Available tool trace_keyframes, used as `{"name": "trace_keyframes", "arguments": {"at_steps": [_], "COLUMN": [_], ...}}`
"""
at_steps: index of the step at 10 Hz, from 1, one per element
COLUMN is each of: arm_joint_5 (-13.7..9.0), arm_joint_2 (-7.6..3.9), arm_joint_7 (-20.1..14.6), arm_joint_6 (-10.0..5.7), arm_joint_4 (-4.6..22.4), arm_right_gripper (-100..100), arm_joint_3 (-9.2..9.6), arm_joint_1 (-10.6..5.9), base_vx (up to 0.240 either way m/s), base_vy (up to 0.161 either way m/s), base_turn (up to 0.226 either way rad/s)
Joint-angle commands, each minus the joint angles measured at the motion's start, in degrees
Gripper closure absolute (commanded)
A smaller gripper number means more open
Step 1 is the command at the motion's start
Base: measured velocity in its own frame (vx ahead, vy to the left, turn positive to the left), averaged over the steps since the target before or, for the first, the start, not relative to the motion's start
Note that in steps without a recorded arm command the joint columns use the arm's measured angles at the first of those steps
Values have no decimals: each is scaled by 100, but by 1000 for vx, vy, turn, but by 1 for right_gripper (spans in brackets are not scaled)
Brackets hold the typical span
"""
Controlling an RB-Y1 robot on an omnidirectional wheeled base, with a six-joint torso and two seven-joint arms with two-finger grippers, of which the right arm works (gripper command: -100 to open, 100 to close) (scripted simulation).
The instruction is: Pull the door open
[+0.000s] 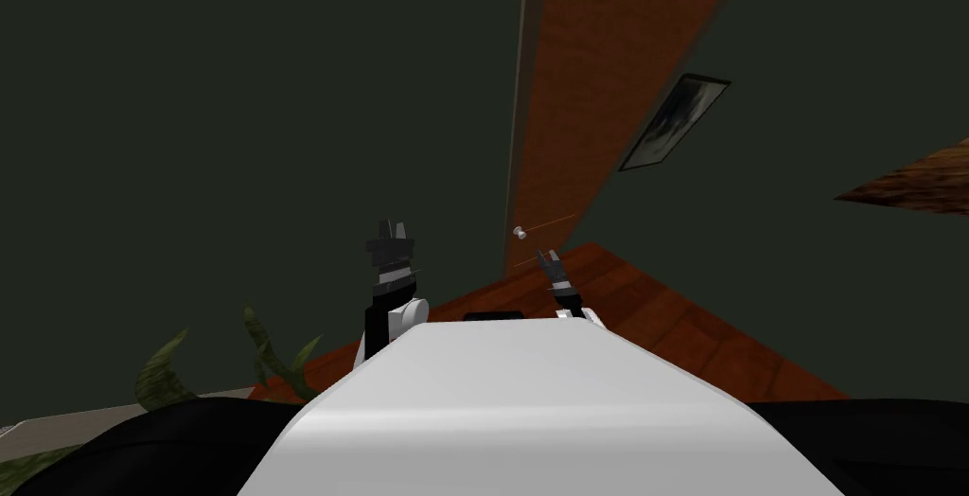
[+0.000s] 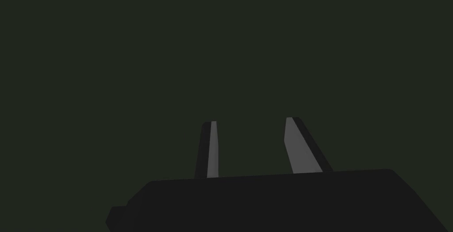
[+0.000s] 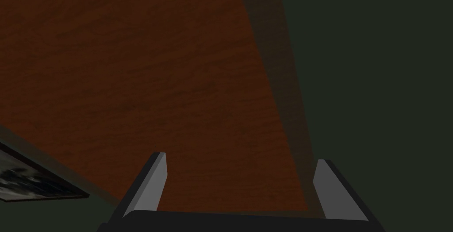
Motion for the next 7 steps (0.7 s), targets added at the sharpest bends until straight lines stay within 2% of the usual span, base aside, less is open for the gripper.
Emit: {"name": "trace_keyframes", "arguments": {"at_steps": [1, 7], "arm_joint_5": [140, 580], "arm_joint_2": [-7, -105], "arm_joint_7": [254, 1020], "arm_joint_6": [-101, -463], "arm_joint_4": [286, 1372], "arm_right_gripper": [-100, -100], "arm_joint_3": [-5, -71], "arm_joint_1": [-30, -169], "base_vx": [87, 89], "base_vy": [-43, -63], "base_turn": [87, 73]}}
